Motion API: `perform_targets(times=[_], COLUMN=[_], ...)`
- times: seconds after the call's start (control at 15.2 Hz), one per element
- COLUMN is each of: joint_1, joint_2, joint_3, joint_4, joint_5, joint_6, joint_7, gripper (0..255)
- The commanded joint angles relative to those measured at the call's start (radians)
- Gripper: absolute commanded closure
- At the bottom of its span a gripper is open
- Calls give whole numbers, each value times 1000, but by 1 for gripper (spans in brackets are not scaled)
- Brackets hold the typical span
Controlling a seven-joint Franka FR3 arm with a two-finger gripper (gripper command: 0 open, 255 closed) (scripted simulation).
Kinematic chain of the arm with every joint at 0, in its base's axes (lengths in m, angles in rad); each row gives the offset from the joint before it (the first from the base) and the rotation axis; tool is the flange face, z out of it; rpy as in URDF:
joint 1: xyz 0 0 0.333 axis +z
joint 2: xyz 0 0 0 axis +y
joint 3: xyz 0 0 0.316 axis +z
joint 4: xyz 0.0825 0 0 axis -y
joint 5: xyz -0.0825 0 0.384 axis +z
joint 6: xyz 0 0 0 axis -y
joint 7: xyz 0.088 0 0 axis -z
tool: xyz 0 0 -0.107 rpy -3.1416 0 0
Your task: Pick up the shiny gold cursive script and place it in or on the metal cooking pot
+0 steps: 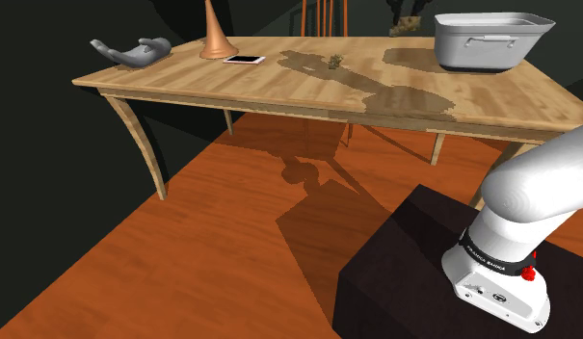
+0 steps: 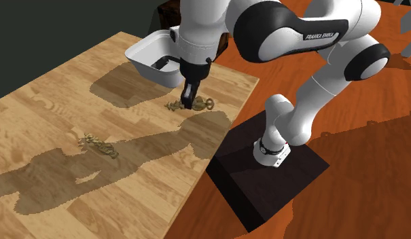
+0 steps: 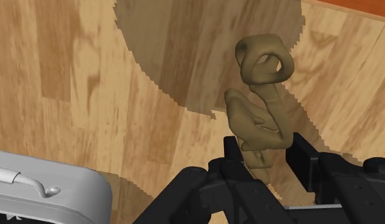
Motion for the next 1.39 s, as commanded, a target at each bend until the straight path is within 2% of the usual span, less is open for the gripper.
perform_targets(times=[0.0, 0.73, 1.32], joint_1=[0, -3, -62], joint_2=[12, 94, 160], joint_3=[1, 5, -169], joint_4=[38, 264, 343], joint_5=[0, -3, -29], joint_6=[-27, -170, -162], joint_7=[-2, -11, -245], gripper=[255, 255, 255])
